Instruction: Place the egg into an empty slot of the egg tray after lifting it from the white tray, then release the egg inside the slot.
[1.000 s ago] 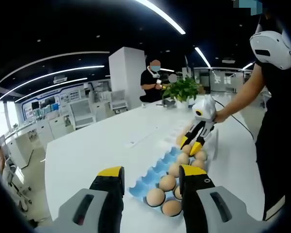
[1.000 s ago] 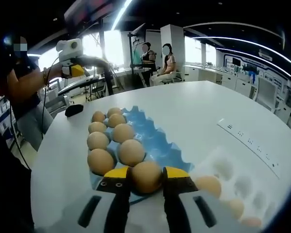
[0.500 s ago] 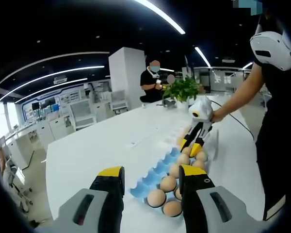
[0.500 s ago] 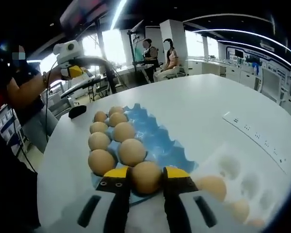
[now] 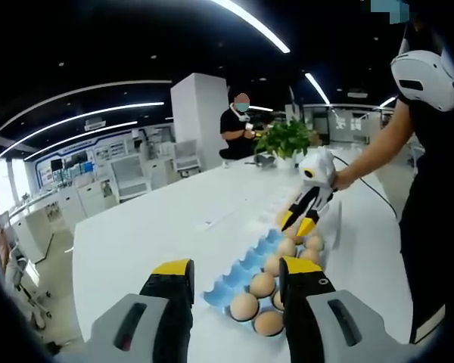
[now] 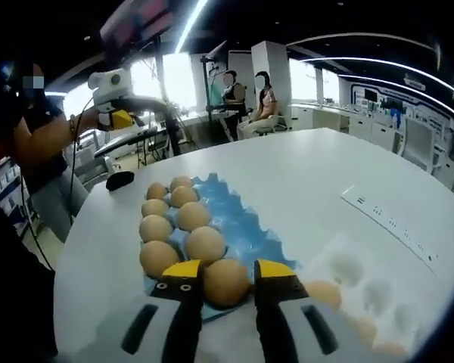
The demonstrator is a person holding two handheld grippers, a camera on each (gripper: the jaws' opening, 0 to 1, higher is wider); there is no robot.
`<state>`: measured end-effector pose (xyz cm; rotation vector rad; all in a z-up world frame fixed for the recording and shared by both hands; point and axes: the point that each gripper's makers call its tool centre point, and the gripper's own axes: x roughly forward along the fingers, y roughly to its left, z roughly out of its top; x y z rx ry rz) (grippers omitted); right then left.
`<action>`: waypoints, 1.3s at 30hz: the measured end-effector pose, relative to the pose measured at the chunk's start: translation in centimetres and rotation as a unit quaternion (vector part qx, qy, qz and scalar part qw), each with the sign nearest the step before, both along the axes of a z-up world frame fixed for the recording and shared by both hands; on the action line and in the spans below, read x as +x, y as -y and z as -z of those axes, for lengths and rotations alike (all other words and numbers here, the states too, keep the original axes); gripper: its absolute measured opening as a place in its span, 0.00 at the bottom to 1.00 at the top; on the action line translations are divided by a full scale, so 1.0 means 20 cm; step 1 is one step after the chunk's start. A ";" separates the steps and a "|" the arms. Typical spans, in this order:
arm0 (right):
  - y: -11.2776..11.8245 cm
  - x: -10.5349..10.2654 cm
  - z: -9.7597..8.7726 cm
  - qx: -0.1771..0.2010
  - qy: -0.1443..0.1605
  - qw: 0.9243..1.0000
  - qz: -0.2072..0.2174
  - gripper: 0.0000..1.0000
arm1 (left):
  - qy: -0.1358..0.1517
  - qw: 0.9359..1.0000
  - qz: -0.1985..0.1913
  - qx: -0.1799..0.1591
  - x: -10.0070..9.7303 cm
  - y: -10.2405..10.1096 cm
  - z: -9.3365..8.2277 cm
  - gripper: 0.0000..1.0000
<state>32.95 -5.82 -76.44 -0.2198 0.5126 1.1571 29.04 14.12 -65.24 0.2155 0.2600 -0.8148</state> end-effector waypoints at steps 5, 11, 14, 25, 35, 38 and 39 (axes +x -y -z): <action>0.13 0.12 -0.10 0.012 0.037 0.998 0.044 0.26 | 0.001 1.000 -0.001 -0.002 0.00 0.00 0.00 0.45; 0.27 0.22 -0.09 -0.005 0.054 0.995 0.080 0.26 | 0.001 1.000 0.001 -0.003 0.00 0.01 0.00 0.45; 0.32 0.23 -0.06 -0.012 0.046 0.995 0.091 0.26 | 0.001 1.000 0.003 -0.004 0.00 0.02 0.00 0.45; 0.32 0.22 0.01 -0.034 0.047 0.995 0.083 0.27 | -0.002 1.000 0.002 -0.001 0.00 0.02 0.01 0.45; 0.27 0.21 0.08 -0.098 0.079 0.992 0.014 0.27 | -0.002 1.000 -0.001 0.000 0.01 0.00 0.01 0.45; 0.27 0.21 0.09 -0.100 0.074 0.992 0.000 0.27 | -0.003 1.000 -0.002 -0.001 0.01 0.00 0.01 0.45; 0.27 0.22 0.09 -0.099 0.071 0.993 -0.001 0.27 | -0.002 1.000 -0.002 0.000 0.01 0.00 0.01 0.45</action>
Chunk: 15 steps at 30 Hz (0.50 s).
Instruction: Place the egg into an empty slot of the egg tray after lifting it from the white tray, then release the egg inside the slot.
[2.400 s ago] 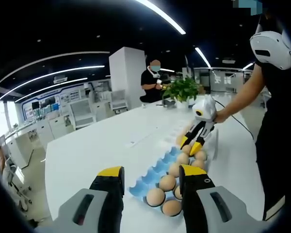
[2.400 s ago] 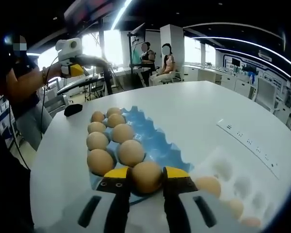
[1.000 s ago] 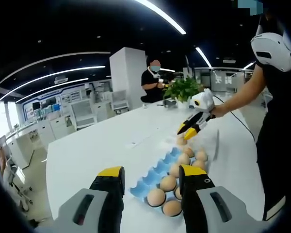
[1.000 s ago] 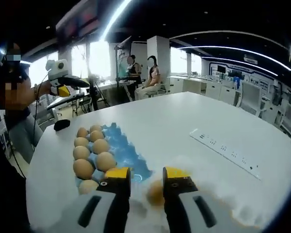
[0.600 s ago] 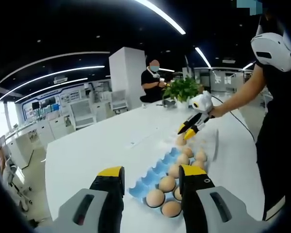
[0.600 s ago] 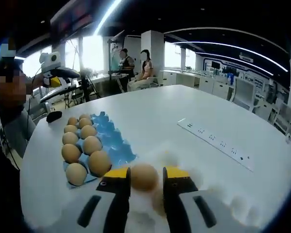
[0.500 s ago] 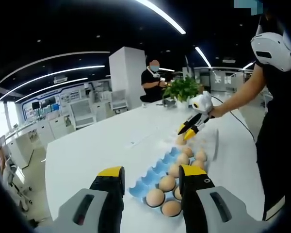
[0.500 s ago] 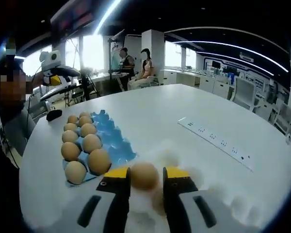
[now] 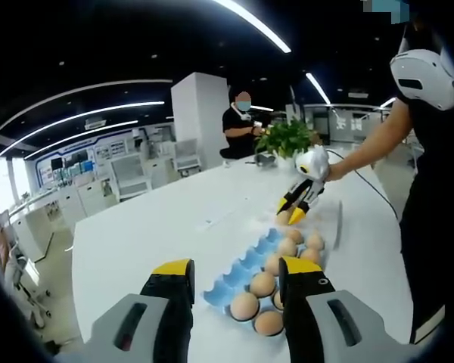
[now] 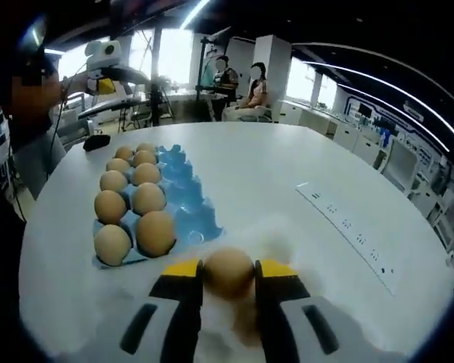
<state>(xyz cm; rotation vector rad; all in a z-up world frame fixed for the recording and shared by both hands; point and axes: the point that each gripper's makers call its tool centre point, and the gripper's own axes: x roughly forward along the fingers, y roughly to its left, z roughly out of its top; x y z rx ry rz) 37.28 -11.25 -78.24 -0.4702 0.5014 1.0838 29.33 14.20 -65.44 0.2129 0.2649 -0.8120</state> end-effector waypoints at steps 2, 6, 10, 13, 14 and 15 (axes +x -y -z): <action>0.00 0.00 0.00 -0.002 -0.001 1.000 -0.002 0.27 | 0.001 1.000 -0.001 -0.002 0.00 0.00 0.00 0.45; 0.00 0.00 0.00 0.001 -0.009 1.000 0.014 0.26 | 0.002 1.000 -0.002 -0.003 0.01 -0.01 -0.01 0.45; 0.01 0.00 -0.03 0.008 -0.012 1.000 0.023 0.26 | 0.001 1.000 -0.004 -0.004 0.01 -0.01 0.00 0.45; 0.02 0.02 -0.11 0.028 -0.008 0.999 0.035 0.26 | 0.001 1.000 -0.005 -0.003 0.01 -0.02 0.00 0.45; 0.02 0.03 -0.12 0.031 -0.009 0.999 0.037 0.26 | 0.001 1.000 -0.005 -0.003 0.01 -0.03 0.00 0.45; 0.02 0.03 -0.13 0.033 -0.010 0.999 0.039 0.26 | 0.001 1.000 -0.006 -0.002 0.01 -0.03 0.01 0.45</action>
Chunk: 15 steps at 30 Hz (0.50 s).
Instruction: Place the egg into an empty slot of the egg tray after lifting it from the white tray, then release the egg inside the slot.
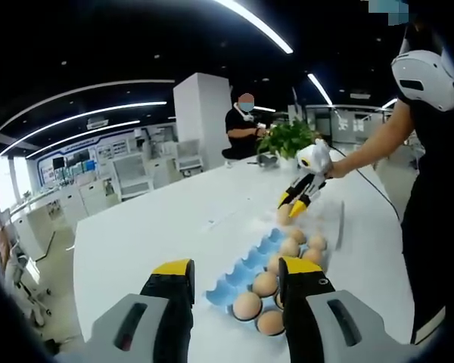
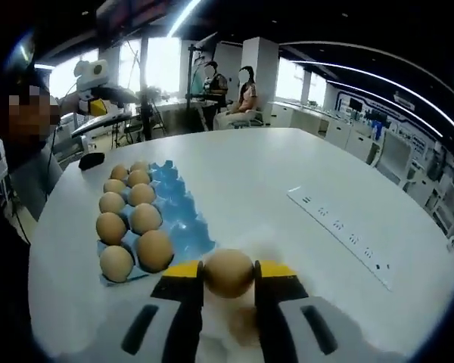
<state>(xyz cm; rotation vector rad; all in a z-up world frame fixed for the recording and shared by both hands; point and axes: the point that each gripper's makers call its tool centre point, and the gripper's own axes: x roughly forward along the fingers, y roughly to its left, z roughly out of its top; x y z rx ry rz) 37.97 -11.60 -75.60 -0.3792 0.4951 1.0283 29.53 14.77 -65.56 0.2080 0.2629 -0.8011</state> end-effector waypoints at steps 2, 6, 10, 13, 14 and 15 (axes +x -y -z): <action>-0.01 0.01 -0.02 -0.001 0.008 1.000 -0.002 0.26 | 0.001 1.000 -0.002 -0.002 0.00 0.00 0.00 0.45; -0.07 0.00 -0.06 0.008 0.013 1.000 -0.009 0.26 | 0.000 1.000 -0.003 -0.003 0.00 -0.01 0.01 0.45; -0.15 0.00 -0.07 0.014 0.013 1.000 -0.022 0.26 | -0.001 1.000 -0.003 -0.003 0.00 -0.01 0.01 0.45; -0.20 -0.01 -0.07 0.017 0.015 0.999 -0.027 0.26 | 0.000 1.000 -0.005 -0.005 0.00 -0.02 0.01 0.45; -0.23 -0.01 -0.07 0.020 0.011 0.999 -0.031 0.26 | -0.001 1.000 -0.005 -0.005 0.00 -0.02 0.01 0.45; -0.26 -0.02 -0.07 0.023 0.011 0.999 -0.036 0.26 | -0.001 1.000 -0.006 -0.003 0.00 -0.03 0.02 0.45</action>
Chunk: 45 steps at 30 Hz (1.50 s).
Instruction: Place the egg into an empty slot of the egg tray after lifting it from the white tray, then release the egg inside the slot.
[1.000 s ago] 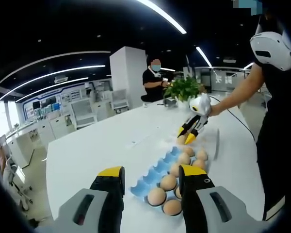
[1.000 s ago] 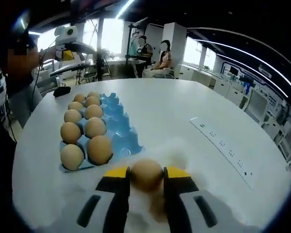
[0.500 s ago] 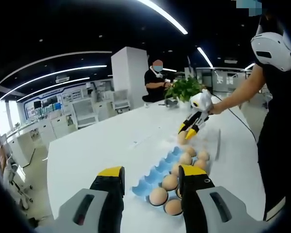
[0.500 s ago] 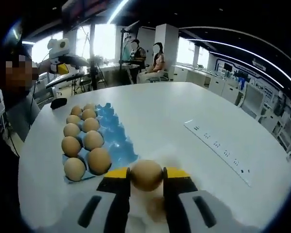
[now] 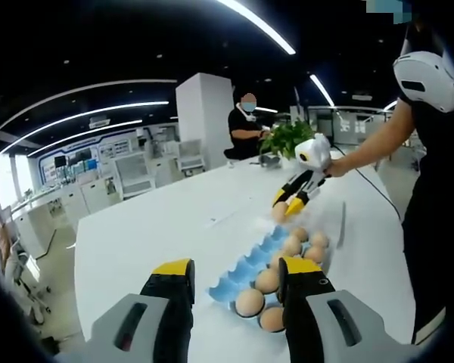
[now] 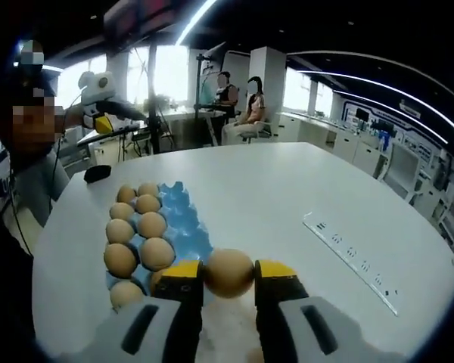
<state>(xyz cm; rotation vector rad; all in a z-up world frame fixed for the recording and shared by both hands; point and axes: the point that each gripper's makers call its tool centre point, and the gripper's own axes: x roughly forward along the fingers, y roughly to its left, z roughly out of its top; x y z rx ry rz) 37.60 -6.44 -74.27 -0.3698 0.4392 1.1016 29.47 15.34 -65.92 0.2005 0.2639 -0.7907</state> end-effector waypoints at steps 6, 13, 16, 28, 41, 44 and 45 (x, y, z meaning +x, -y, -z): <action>-0.16 -0.01 -0.01 0.010 0.003 1.000 -0.025 0.26 | -0.002 1.000 -0.004 0.001 -0.01 -0.02 0.01 0.45; -0.36 -0.04 -0.02 0.025 0.000 0.998 -0.058 0.26 | -0.006 1.000 -0.007 0.002 0.00 -0.03 0.02 0.45; -0.41 -0.05 -0.02 0.028 0.002 0.997 -0.067 0.26 | -0.010 1.000 -0.006 0.006 0.00 -0.03 0.03 0.45; -0.70 -0.10 0.00 0.039 -0.005 0.993 -0.112 0.26 | -0.013 1.000 -0.008 0.007 0.01 -0.04 0.05 0.45; -0.87 -0.09 0.03 0.047 -0.011 0.992 -0.121 0.26 | -0.017 1.000 -0.005 0.006 0.02 -0.04 0.07 0.45; -0.91 -0.10 0.04 0.048 -0.015 0.991 -0.126 0.26 | -0.017 1.000 -0.005 0.004 0.03 -0.04 0.07 0.45; -0.92 -0.10 0.04 0.048 -0.016 0.991 -0.127 0.26 | -0.018 1.000 -0.006 0.005 0.03 -0.04 0.07 0.45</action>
